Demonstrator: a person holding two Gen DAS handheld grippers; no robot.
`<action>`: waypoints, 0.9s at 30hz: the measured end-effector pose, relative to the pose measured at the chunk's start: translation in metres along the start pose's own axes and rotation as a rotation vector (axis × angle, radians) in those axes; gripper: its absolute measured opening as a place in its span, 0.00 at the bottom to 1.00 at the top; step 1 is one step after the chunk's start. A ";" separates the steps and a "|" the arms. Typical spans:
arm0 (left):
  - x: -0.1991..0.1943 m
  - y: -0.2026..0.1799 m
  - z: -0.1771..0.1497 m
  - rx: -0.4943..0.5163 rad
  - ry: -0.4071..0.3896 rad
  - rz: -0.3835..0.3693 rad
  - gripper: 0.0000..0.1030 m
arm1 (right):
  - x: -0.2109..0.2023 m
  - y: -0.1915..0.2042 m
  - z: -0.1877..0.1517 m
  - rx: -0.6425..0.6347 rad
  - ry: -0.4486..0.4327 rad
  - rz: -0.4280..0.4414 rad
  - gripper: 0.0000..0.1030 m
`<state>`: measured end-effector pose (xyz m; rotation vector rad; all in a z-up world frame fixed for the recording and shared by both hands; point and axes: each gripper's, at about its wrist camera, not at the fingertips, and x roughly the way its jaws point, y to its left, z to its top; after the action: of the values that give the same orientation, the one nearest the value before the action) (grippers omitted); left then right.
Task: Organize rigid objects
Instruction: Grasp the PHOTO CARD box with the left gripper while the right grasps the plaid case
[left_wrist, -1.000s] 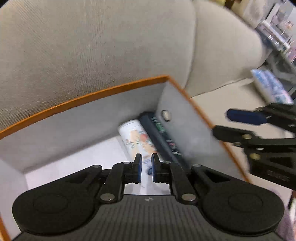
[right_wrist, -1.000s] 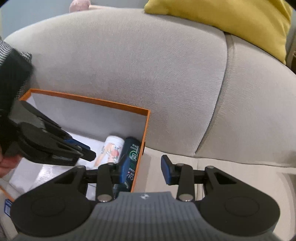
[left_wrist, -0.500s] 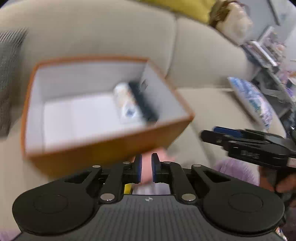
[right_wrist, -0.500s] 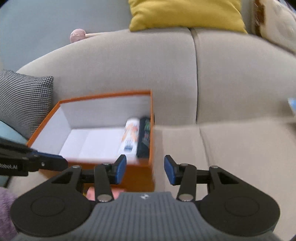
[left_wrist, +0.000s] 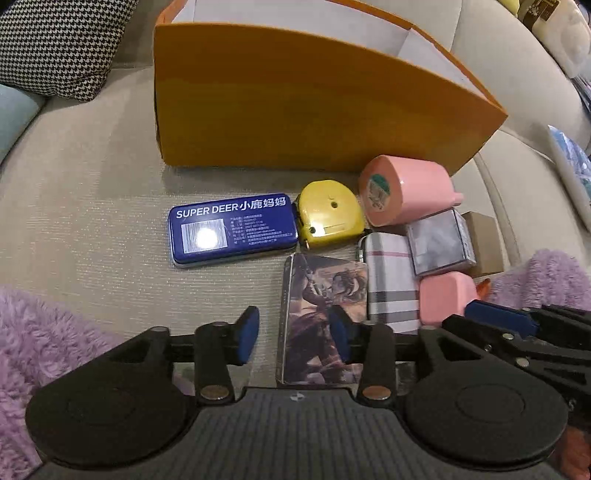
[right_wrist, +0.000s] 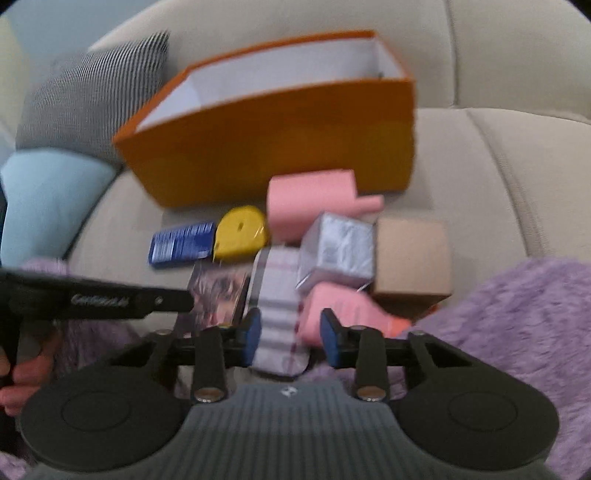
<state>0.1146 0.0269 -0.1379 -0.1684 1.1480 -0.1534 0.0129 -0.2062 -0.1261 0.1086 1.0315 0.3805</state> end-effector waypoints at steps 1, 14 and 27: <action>0.003 0.003 -0.002 -0.016 0.003 -0.015 0.51 | 0.001 0.003 -0.003 -0.018 -0.009 -0.012 0.34; 0.029 0.023 -0.003 -0.145 0.023 -0.125 0.71 | 0.005 0.023 -0.009 -0.143 -0.001 -0.043 0.34; 0.014 0.020 -0.011 -0.116 -0.014 -0.165 0.38 | 0.026 0.034 -0.015 -0.199 0.081 -0.100 0.31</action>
<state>0.1110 0.0433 -0.1587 -0.3668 1.1289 -0.2318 0.0033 -0.1664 -0.1455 -0.1369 1.0689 0.3971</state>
